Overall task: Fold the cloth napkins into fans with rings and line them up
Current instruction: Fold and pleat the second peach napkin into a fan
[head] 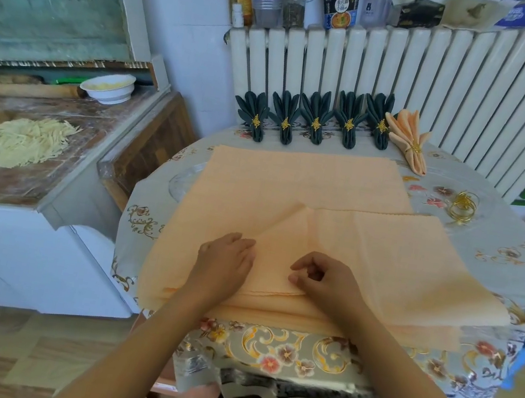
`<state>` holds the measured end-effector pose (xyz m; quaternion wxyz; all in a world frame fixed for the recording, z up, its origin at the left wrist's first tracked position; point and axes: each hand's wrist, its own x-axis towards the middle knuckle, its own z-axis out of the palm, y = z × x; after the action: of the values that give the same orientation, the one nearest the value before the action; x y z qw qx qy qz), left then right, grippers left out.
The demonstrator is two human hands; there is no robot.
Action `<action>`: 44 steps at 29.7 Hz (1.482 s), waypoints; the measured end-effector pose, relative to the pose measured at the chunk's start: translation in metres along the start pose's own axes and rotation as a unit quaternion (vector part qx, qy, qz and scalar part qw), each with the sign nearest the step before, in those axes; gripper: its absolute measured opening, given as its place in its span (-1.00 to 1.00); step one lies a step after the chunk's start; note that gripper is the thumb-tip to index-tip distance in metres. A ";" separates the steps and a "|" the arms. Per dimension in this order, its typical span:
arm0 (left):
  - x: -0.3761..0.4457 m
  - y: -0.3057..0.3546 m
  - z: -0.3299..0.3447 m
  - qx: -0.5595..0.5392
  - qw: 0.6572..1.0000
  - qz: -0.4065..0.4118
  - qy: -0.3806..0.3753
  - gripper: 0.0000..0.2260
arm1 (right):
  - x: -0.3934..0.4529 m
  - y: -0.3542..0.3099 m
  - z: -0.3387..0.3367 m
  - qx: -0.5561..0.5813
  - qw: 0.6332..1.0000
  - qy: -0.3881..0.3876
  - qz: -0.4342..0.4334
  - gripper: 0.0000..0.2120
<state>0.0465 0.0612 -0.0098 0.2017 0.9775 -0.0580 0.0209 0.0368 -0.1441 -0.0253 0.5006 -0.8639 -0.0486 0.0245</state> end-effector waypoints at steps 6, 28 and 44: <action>-0.005 -0.002 0.005 0.050 0.997 -0.005 -0.057 -0.57 | 0.008 -0.010 -0.008 -0.008 0.997 -0.053 0.047 -0.82; -0.025 -0.013 0.001 0.073 0.995 0.028 -0.060 -0.54 | -0.027 -0.013 0.004 0.024 0.993 0.020 0.112 -0.85; -0.024 -0.008 -0.001 0.114 0.988 0.038 -0.094 -0.49 | -0.038 -0.012 0.008 -0.094 0.994 0.039 0.042 -0.84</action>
<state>0.0240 0.0713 -0.0133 0.0816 0.9888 -0.1112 -0.0572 -0.0021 -0.1355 -0.0188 0.4173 -0.9087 0.0049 0.0070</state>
